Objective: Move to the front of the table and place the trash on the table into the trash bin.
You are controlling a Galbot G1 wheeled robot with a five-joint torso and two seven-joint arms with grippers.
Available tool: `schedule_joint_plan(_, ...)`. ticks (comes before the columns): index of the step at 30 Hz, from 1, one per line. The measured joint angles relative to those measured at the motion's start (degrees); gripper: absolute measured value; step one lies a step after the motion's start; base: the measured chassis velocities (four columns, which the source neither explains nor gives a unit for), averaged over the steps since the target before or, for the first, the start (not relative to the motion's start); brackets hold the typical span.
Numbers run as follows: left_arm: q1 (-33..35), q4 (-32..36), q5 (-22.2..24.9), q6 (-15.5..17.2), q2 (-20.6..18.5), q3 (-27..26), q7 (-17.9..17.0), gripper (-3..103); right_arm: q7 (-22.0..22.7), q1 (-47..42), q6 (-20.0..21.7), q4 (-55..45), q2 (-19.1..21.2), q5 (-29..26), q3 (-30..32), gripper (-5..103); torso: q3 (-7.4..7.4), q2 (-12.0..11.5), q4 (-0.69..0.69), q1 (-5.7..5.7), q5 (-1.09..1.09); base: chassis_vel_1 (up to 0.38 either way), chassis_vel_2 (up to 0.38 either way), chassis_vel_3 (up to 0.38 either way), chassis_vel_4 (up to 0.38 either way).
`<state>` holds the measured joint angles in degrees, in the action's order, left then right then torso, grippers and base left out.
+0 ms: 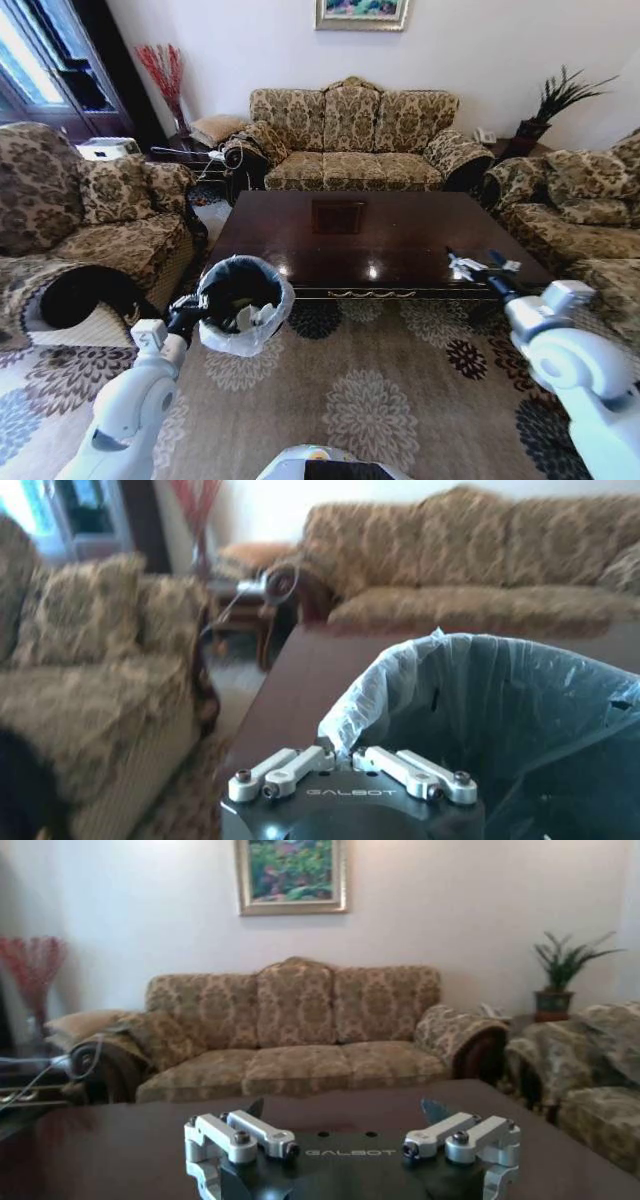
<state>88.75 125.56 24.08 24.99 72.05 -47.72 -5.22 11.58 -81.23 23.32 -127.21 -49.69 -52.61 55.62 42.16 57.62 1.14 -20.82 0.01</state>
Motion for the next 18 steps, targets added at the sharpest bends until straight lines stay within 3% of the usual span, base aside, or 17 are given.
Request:
schedule_joint_plan(9, 0.5, -15.2, -0.3, -7.4, 5.9, -0.9, 1.3, 3, -0.9, -2.6, -0.6, -0.2, -3.0, -1.4, 5.0, 100, -0.02, 0.0, 0.05, 0.07, 0.01, 0.0, 0.0, 0.0, 0.0)
schedule_joint_plan(10, -0.4, -20.0, -0.2, -10.4, 6.9, -0.4, 1.8, 3, -1.4, -3.6, -1.2, -0.3, -3.9, -1.4, 5.5, 100, -0.02, 0.0, 0.03, 0.06, 0.01, 0.0, 0.0, 0.0, 0.0)
schedule_joint_plan(11, -3.5, -30.7, -2.0, -17.2, 7.6, 0.8, 2.5, 3, -1.9, -4.3, -1.6, -0.8, -5.2, -1.1, 5.6, 100, -0.02, 0.0, 0.0, 0.05, 0.0, 0.0, 0.0, 0.0, 0.0)
schedule_joint_plan(12, -3.5, -30.7, -2.0, -17.2, 7.6, 0.8, 2.5, 3, -1.9, -4.3, -1.6, -0.8, -5.2, -1.1, 5.6, 100, -0.02, 0.0, 0.0, 0.05, 0.0, 0.0, 0.0, 0.0, 0.0)
schedule_joint_plan(14, -6.6, -39.8, -0.7, -21.4, 7.1, 2.6, 1.3, 3, -2.2, -4.3, -1.7, -1.6, -6.0, -0.7, 5.2, 100, -0.02, 0.0, 0.02, 0.05, -0.05, 0.0, 0.0, 0.0, 0.0)
schedule_joint_plan(15, -6.6, -39.8, -0.7, -21.4, 7.1, 2.6, 1.3, 3, -2.2, -4.3, -1.7, -1.6, -6.0, -0.7, 5.2, 100, -0.02, 0.0, 0.02, 0.05, -0.05, 0.0, 0.0, 0.0, 0.0)
schedule_joint_plan(17, -8.5, -46.7, 0.1, -25.4, 5.7, 4.4, 0.1, 3, -2.3, -4.4, -1.8, -1.7, -6.3, -0.4, 5.1, 100, -0.02, 0.0, 0.02, 0.05, -0.04, 0.0, 0.0, 0.0, 0.0)
schedule_joint_plan(18, -8.5, -46.7, 0.1, -25.4, 5.7, 4.4, 0.1, 3, -2.3, -4.4, -1.8, -1.7, -6.3, -0.4, 5.1, 100, -0.02, 0.0, 0.02, 0.05, -0.04, 0.0, 0.0, 0.0, 0.0)
